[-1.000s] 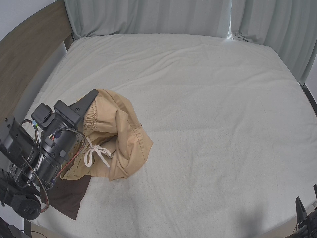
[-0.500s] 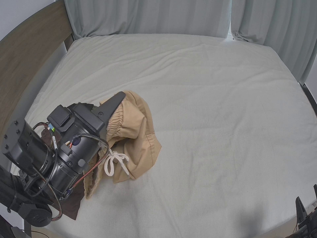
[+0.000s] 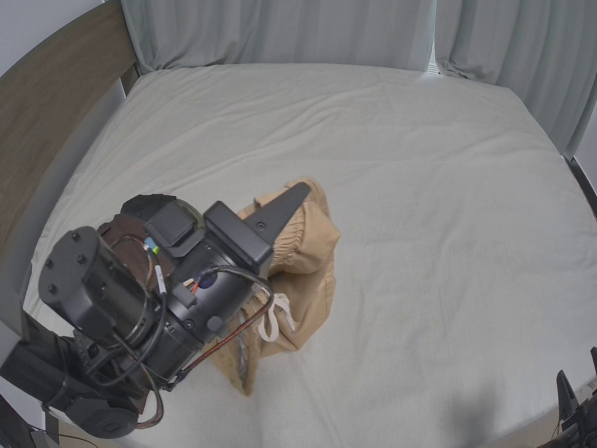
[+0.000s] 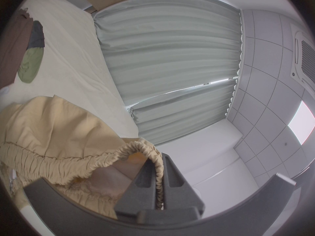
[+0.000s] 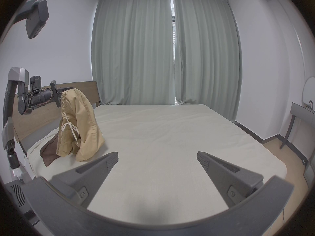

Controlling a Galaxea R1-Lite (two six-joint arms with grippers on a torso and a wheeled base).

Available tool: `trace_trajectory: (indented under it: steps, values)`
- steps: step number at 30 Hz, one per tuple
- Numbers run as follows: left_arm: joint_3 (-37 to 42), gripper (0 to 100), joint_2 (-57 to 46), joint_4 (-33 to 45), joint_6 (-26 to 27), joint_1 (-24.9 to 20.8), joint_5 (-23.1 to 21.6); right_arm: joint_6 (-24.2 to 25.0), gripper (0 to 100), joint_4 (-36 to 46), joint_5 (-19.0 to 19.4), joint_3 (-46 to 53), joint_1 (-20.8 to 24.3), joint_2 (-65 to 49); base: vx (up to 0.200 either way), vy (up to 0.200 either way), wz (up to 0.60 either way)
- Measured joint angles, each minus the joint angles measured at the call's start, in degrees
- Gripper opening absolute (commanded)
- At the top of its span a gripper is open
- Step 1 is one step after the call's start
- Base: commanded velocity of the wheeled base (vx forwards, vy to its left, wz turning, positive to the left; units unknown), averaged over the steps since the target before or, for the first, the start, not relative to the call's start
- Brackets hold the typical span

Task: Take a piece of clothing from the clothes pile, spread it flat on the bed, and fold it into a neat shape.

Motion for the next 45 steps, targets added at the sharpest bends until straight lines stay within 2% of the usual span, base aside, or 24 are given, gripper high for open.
trace_trajectory:
  steps: [5,10,13,21,23,29,38,42,45]
  values:
    - [-3.2,0,4.2,0.1,-0.4,-1.1,-0.6,0.0,100,0.0,0.0,0.0,0.0,0.0,0.0,0.0,0.0]
    - [-8.2,0,9.0,-0.1,-2.0,-1.7,-3.1,0.0,100,0.0,0.0,0.0,0.1,0.0,0.0,0.0,0.0]
    - [-11.6,0,11.8,-0.1,-4.0,-2.9,-5.5,0.0,100,0.0,0.0,0.0,0.0,0.0,0.0,0.0,0.0]
    - [-18.2,0,15.5,0.3,-4.3,-6.3,-6.7,0.0,100,0.0,0.0,0.0,0.1,0.0,0.0,0.0,0.0]
    - [-20.5,0,16.3,0.6,-4.6,-8.0,-8.8,0.0,100,0.0,0.0,0.0,0.0,0.0,0.0,0.0,0.0]
    - [-23.3,0,16.1,1.7,-6.2,-10.1,-9.4,0.0,100,0.0,0.0,0.0,0.1,0.0,0.0,0.0,0.0]
    - [-28.2,0,10.7,7.7,-8.4,-13.7,-9.3,0.0,100,0.0,0.0,0.0,0.0,0.0,0.0,0.0,0.0]
    - [-30.3,0,7.9,10.9,-12.5,-14.2,-8.6,0.0,100,0.0,0.0,0.0,0.0,0.0,0.0,0.0,0.0]
    - [-30.6,0,6.3,11.7,-13.2,-13.2,-7.8,0.1,100,0.0,0.0,0.0,0.0,0.0,0.0,0.0,0.0]
